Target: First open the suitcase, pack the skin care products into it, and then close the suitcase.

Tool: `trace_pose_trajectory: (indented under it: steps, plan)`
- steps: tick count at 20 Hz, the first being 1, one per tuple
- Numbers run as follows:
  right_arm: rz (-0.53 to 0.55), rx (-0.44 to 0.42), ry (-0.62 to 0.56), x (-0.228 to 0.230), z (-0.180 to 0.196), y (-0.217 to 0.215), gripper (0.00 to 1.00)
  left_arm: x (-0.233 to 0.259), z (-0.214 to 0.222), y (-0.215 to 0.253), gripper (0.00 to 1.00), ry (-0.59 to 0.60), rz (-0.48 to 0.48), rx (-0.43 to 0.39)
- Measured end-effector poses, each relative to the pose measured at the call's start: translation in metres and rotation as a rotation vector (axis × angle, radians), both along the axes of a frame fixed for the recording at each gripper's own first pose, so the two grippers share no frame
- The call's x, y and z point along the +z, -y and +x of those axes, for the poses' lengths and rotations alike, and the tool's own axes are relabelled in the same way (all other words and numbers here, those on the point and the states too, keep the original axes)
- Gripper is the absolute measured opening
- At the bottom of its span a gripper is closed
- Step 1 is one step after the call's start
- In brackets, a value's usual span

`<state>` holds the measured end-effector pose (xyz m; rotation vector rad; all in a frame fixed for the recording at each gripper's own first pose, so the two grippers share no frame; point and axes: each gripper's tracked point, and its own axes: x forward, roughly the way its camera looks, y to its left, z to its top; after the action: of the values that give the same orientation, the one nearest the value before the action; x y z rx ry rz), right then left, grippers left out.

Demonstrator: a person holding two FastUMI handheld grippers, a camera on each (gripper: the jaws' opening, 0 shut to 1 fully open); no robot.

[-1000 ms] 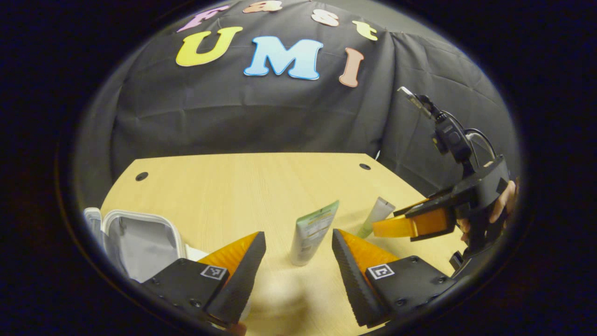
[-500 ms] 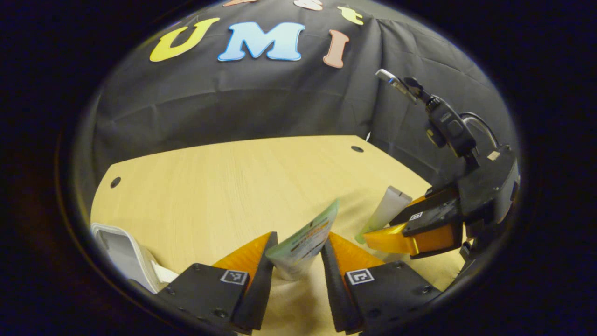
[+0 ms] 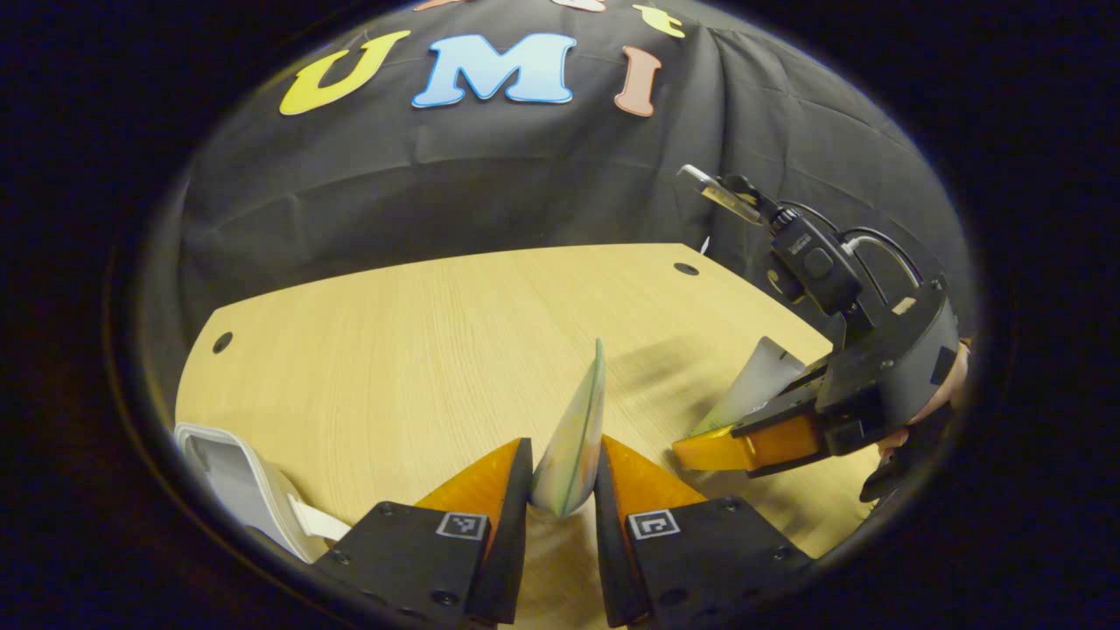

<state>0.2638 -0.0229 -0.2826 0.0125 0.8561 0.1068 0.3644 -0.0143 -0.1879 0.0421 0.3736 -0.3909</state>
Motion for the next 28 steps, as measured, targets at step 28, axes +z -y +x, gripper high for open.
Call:
trace_pose_trajectory:
  steps: [28]
  plan:
    - [0.207,0.504,0.068,0.066,-0.118,-0.274,0.28,0.107,-0.170,-0.263,0.36,-0.056,-0.235,0.495]
